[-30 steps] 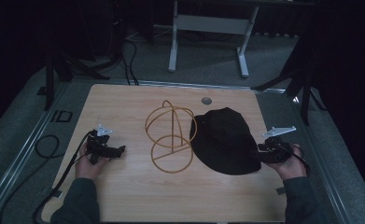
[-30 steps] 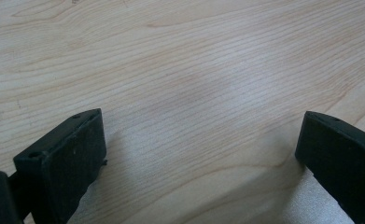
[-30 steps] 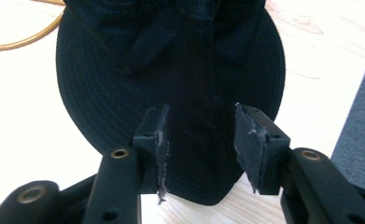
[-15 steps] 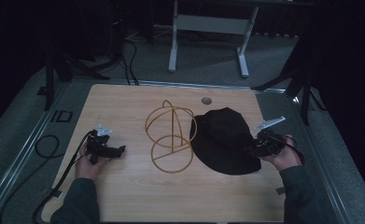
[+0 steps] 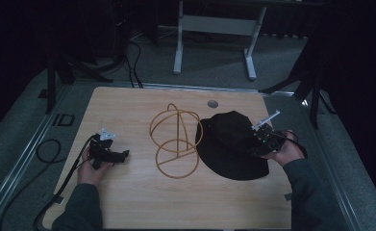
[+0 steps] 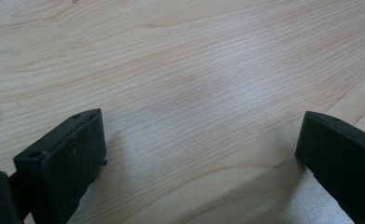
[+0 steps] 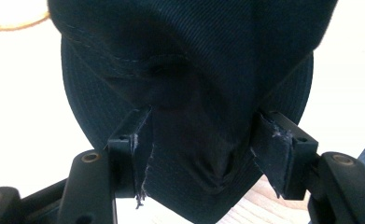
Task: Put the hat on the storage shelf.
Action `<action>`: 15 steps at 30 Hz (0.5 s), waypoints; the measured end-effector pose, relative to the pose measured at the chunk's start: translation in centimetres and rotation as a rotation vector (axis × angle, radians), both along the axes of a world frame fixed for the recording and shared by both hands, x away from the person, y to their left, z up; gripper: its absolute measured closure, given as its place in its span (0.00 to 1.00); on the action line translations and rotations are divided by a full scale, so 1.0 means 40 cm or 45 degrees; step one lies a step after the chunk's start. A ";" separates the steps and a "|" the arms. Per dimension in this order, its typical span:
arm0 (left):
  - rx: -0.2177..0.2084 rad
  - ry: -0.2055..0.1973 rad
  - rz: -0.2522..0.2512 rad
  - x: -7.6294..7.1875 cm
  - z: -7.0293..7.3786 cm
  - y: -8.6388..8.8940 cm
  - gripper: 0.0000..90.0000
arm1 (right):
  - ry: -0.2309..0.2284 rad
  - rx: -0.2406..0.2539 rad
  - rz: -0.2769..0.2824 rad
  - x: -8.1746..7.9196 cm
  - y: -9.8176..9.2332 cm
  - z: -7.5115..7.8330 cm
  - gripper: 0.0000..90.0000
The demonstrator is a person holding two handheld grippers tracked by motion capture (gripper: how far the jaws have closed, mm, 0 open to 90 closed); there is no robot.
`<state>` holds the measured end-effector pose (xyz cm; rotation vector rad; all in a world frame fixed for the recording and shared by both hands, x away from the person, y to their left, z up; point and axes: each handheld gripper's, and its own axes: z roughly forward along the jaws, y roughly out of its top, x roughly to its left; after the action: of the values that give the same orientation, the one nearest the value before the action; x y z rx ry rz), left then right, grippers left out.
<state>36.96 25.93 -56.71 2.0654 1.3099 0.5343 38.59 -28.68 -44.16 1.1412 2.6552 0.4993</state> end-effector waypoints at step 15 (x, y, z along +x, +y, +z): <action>0.002 0.001 -0.001 0.000 0.000 0.000 0.02 | 0.155 -0.073 0.036 0.058 0.031 -0.016 0.59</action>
<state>36.96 25.94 -56.70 2.0673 1.3095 0.5340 40.92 -27.43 -44.80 1.1534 2.7728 0.3668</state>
